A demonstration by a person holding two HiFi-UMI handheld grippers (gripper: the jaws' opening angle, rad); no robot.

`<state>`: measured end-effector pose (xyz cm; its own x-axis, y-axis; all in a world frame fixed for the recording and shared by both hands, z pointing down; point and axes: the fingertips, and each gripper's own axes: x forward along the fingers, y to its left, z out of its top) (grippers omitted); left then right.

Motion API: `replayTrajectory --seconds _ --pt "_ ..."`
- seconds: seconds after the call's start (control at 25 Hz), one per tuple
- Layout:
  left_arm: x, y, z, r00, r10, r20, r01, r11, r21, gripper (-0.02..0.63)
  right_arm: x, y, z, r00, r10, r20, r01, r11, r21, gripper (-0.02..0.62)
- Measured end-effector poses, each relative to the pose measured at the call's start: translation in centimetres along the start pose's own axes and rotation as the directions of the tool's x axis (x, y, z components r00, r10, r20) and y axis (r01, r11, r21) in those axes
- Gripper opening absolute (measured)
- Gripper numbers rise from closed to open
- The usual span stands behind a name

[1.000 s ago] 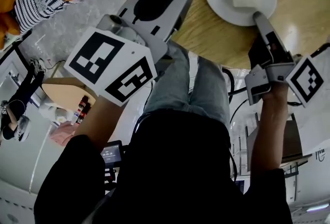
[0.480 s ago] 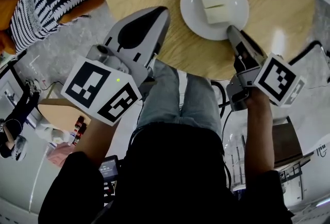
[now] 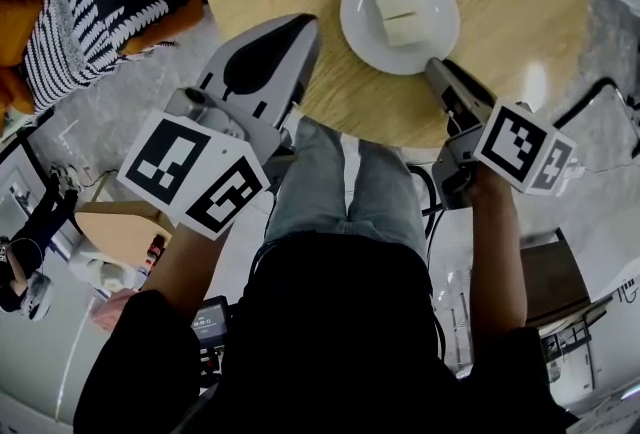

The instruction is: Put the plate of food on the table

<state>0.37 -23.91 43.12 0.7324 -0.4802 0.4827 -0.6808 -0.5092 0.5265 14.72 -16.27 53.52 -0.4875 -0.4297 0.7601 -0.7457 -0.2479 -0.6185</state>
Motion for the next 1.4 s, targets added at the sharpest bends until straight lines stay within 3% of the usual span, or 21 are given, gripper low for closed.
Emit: replayTrajectory --seconds 0.24,0.64,0.92,1.16,1.4 --pt "-0.9 -1.3 1.3 1.0 -0.011 0.023 0.011 1.0 0.029 0.005 -1.7 0.9 0.2 1.0 -0.003 0.031 0.003 1.0 -0.02 0.112" --pt "-4.2 -5.7 7.7 0.99 -0.024 0.137 0.008 0.993 0.117 0.005 -8.3 4.2 3.0 0.988 -0.014 0.157 0.044 0.98 -0.192 0.112" --pt "-6.7 -9.2 11.7 0.975 -0.05 0.218 0.009 0.983 0.183 0.005 -12.6 8.2 5.7 0.965 0.029 0.262 0.065 0.937 -0.343 0.11" --pt "-9.0 -12.3 14.2 0.96 -0.082 0.268 0.01 0.965 0.261 0.005 -15.2 10.8 6.3 0.943 0.06 0.328 0.086 0.907 -0.412 0.11" --pt "-10.9 -14.3 16.0 0.959 -0.052 0.277 -0.044 0.943 0.331 0.005 -18.2 14.4 7.2 0.907 0.095 0.41 0.136 0.856 -0.499 0.109"
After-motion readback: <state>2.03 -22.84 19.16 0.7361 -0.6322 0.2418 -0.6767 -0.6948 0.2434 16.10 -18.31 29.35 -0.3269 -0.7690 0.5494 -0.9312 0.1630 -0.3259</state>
